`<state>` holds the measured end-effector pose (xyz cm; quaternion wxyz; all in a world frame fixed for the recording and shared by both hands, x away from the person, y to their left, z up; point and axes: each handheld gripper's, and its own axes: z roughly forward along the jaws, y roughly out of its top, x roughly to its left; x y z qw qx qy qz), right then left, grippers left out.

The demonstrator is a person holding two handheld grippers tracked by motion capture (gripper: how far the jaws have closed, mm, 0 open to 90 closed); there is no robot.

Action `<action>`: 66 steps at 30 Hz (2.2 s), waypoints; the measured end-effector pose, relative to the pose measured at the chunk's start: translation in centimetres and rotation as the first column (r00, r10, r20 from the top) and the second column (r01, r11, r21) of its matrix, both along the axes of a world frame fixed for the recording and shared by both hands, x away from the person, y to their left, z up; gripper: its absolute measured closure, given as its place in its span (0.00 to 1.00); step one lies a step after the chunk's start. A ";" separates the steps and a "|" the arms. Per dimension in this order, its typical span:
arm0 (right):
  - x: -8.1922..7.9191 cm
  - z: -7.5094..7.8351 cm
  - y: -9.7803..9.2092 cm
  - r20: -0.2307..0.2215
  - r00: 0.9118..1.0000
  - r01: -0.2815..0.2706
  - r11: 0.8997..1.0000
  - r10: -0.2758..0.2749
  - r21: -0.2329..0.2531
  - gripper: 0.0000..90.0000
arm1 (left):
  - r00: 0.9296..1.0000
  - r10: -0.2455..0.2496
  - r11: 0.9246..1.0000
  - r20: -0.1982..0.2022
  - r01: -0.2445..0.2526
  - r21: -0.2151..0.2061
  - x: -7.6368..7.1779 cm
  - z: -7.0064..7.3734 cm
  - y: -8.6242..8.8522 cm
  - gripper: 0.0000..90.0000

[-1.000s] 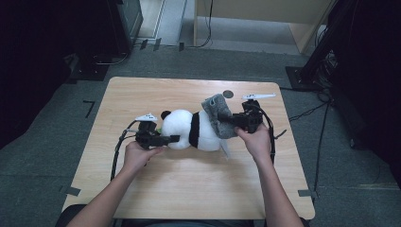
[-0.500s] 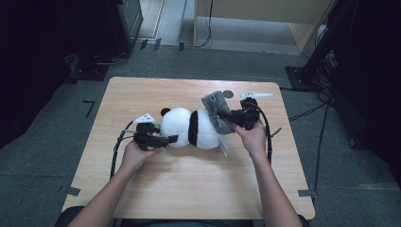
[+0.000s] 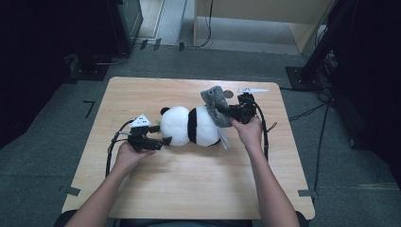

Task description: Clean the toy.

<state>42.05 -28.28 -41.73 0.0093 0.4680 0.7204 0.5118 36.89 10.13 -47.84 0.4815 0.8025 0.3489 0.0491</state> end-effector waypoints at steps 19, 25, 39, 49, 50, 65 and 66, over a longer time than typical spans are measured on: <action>2.5 -1.6 -1.0 -0.043 0.998 0.057 0.998 -0.055 0.032 0.86 | 0.999 0.007 0.999 0.049 -0.005 -0.036 2.3 -2.4 -1.7 0.21; 2.9 -2.1 -1.5 -0.057 0.995 0.080 0.996 -0.078 0.033 0.86 | 0.995 0.017 0.997 0.094 -0.010 -0.079 2.9 -2.8 -2.0 0.20; 3.4 -2.9 -1.7 -0.079 0.991 0.112 0.993 -0.110 0.022 0.85 | 0.989 0.042 0.998 0.144 -0.033 -0.061 3.5 -3.5 -3.7 0.19; 1.6 0.1 -2.1 -0.023 0.992 0.124 0.991 -0.123 0.042 0.87 | 0.992 0.085 0.995 0.094 -0.080 -0.058 1.9 -2.1 -4.5 0.49; 1.4 0.6 -1.9 -0.025 0.993 0.116 0.992 -0.115 0.041 0.87 | 0.992 0.090 0.995 0.087 -0.085 -0.057 1.6 -1.9 -4.7 0.50; -2.3 2.1 10.3 -0.064 0.981 -0.180 0.983 0.181 0.016 0.86 | 0.990 0.121 0.992 0.076 -0.118 -0.039 -2.6 -1.7 -5.4 0.48; -2.3 1.6 11.0 -0.085 0.978 -0.189 0.982 0.189 0.010 0.86 | 0.990 0.119 0.992 0.077 -0.117 -0.040 -2.6 -1.8 -5.3 0.48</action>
